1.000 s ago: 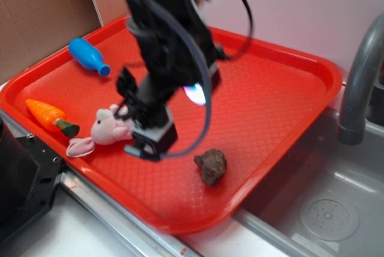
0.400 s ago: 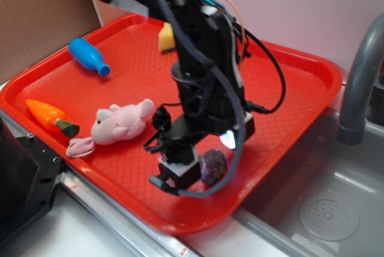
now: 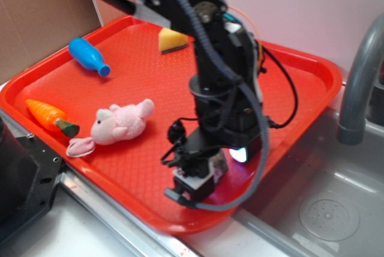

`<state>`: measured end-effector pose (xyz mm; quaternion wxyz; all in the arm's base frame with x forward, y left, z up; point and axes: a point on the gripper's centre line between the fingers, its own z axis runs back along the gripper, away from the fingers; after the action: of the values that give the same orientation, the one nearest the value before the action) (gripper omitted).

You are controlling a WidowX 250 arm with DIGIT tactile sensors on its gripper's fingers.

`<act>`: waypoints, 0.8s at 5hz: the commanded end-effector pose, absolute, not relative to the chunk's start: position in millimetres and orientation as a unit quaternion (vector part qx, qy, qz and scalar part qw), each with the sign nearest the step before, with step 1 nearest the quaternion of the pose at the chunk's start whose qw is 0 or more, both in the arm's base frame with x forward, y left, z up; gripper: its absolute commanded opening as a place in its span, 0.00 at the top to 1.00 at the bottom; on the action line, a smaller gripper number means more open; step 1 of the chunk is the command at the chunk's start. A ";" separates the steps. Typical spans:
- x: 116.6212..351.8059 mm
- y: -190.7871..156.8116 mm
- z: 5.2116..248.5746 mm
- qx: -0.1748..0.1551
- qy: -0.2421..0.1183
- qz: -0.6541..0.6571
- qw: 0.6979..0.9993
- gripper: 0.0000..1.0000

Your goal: Grab the rock.

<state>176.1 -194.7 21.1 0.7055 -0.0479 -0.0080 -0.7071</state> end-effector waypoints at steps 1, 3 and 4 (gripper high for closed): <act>169.0 -182.5 39.3 -0.041 -0.011 -0.680 0.732 1.00; 149.0 -158.0 81.0 -0.029 -0.024 -0.596 0.802 1.00; 137.6 -144.9 105.8 -0.008 0.002 -0.491 0.871 1.00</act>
<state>145.8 -134.7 94.6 0.8739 -0.0042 0.0261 -0.4854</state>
